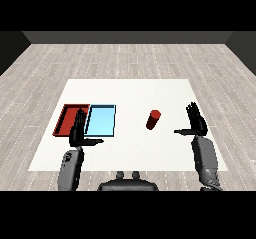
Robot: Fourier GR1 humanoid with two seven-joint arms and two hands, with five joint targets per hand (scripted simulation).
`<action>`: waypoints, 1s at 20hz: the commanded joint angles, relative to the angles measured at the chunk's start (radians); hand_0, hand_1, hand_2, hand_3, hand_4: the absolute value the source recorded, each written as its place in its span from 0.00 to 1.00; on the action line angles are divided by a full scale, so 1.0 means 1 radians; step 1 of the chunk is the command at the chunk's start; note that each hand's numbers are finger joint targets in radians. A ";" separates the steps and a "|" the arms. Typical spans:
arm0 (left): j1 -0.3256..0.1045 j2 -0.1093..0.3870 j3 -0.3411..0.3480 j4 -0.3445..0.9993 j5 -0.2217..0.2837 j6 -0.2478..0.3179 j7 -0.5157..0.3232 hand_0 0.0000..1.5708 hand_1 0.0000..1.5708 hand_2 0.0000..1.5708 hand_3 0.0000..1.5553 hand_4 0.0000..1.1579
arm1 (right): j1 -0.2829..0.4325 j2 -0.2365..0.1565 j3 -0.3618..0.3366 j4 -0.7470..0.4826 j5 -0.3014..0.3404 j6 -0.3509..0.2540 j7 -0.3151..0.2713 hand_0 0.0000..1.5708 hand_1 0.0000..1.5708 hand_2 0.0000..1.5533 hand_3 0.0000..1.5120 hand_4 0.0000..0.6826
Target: Pick the red can and put it in the red box
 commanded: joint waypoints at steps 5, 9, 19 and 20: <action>0.005 0.003 0.004 -0.059 0.019 0.006 0.035 0.00 0.00 0.00 0.00 0.00 | -0.088 0.037 0.027 0.129 0.027 -0.031 -0.009 0.00 0.00 0.00 0.00 0.00; 0.047 0.029 0.029 -0.041 0.043 -0.038 -0.018 0.00 0.00 0.00 0.00 0.00 | -0.120 0.060 0.033 0.185 0.009 -0.014 -0.014 0.00 0.00 0.00 0.00 0.00; 0.011 -0.009 -0.021 -0.026 0.002 0.016 0.008 0.00 0.00 0.00 0.00 0.00 | -0.246 0.084 0.043 0.380 0.026 -0.026 -0.045 0.00 0.00 0.00 0.00 0.00; 0.040 -0.006 -0.017 -0.096 0.038 0.004 0.062 0.00 0.00 0.00 0.00 0.00 | -0.257 0.072 0.046 0.471 0.047 0.017 -0.106 0.00 0.00 0.00 0.00 0.00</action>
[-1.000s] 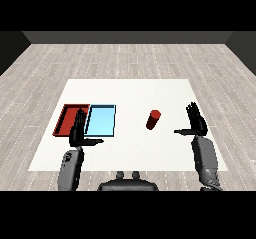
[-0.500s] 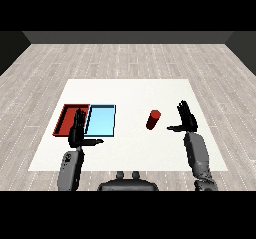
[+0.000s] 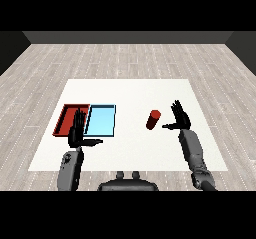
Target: Pick the red can and put it in the red box
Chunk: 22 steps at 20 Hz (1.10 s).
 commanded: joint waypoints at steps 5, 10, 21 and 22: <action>-0.076 -0.008 0.009 0.064 -0.004 0.018 -0.003 0.00 0.00 0.00 0.00 0.00 | -0.022 0.082 0.028 0.021 -0.009 -0.035 0.022 0.00 0.00 0.00 0.00 0.00; 0.015 -0.010 -0.018 -0.052 0.002 0.012 0.044 0.00 0.00 0.00 0.00 0.00 | -0.057 0.101 0.040 0.161 0.030 -0.046 -0.072 0.00 0.00 0.00 0.00 0.00; 0.007 0.007 0.010 -0.008 0.011 -0.001 0.003 0.00 0.00 0.00 0.00 0.00 | -0.124 0.122 0.033 0.259 0.017 -0.040 -0.086 0.00 0.00 0.00 0.00 0.00; -0.080 0.010 0.018 0.054 -0.002 0.019 0.022 0.00 0.00 0.00 0.00 0.00 | -0.131 0.067 0.010 0.286 0.003 0.014 -0.092 0.00 0.00 0.00 0.00 0.00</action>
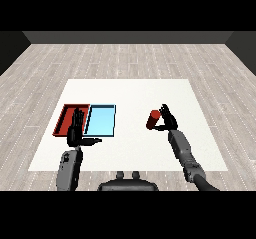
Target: Pick the red can and put it in the red box
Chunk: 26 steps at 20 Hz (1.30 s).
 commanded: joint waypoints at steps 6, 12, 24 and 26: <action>0.026 -0.013 -0.015 -0.051 -0.008 0.018 0.012 0.00 0.00 0.00 0.00 0.00 | -0.027 0.019 -0.003 0.045 -0.011 0.022 -0.008 0.00 0.00 0.00 0.00 0.00; 0.030 -0.019 -0.035 -0.078 -0.017 0.024 0.041 0.00 0.00 0.00 0.00 0.00 | -0.180 0.025 -0.023 0.234 0.019 -0.005 -0.057 0.00 0.00 0.00 0.00 0.00; 0.110 0.020 0.005 -0.080 0.016 -0.036 -0.038 0.00 0.00 0.00 0.00 0.00 | -0.157 0.095 -0.010 0.237 0.032 -0.071 -0.067 0.00 0.00 0.00 0.00 0.00; -0.011 0.027 0.041 0.053 0.009 -0.021 -0.071 0.00 0.00 0.00 0.00 0.00 | -0.195 0.053 -0.010 0.264 0.044 -0.062 -0.042 0.00 0.00 0.00 0.00 0.00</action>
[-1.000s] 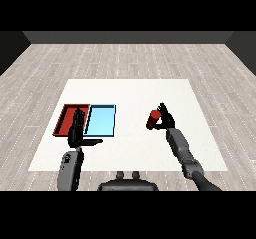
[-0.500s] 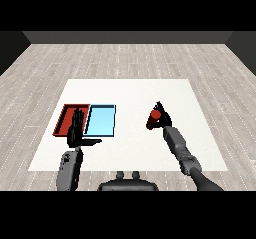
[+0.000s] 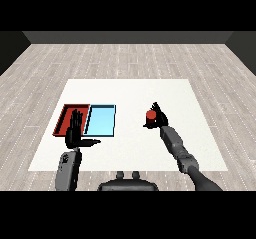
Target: Pick the red can and put it in the red box
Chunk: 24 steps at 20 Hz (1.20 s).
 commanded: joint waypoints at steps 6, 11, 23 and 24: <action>-0.028 -0.023 -0.019 -0.011 -0.022 0.041 0.039 0.00 0.00 0.00 0.00 0.00 | -0.029 0.011 -0.021 0.043 0.013 -0.209 -0.003 0.80 0.80 0.85 0.85 0.39; 0.026 -0.026 -0.024 -0.011 -0.023 0.021 -0.013 0.00 0.00 0.00 0.00 0.00 | -0.065 -0.015 -0.014 0.041 0.028 -0.250 0.040 0.95 0.95 0.94 0.94 0.90; -0.026 -0.049 -0.066 0.024 -0.052 0.039 -0.005 0.00 0.00 0.00 0.00 0.00 | -0.086 0.014 0.029 -0.046 0.069 -0.305 0.044 0.92 0.92 0.92 0.91 0.90; 0.006 0.021 -0.009 -0.021 0.015 -0.034 0.017 0.00 0.00 0.00 0.00 0.00 | -0.028 0.010 0.047 -0.105 0.076 -0.282 -0.003 0.91 0.91 0.92 0.90 0.91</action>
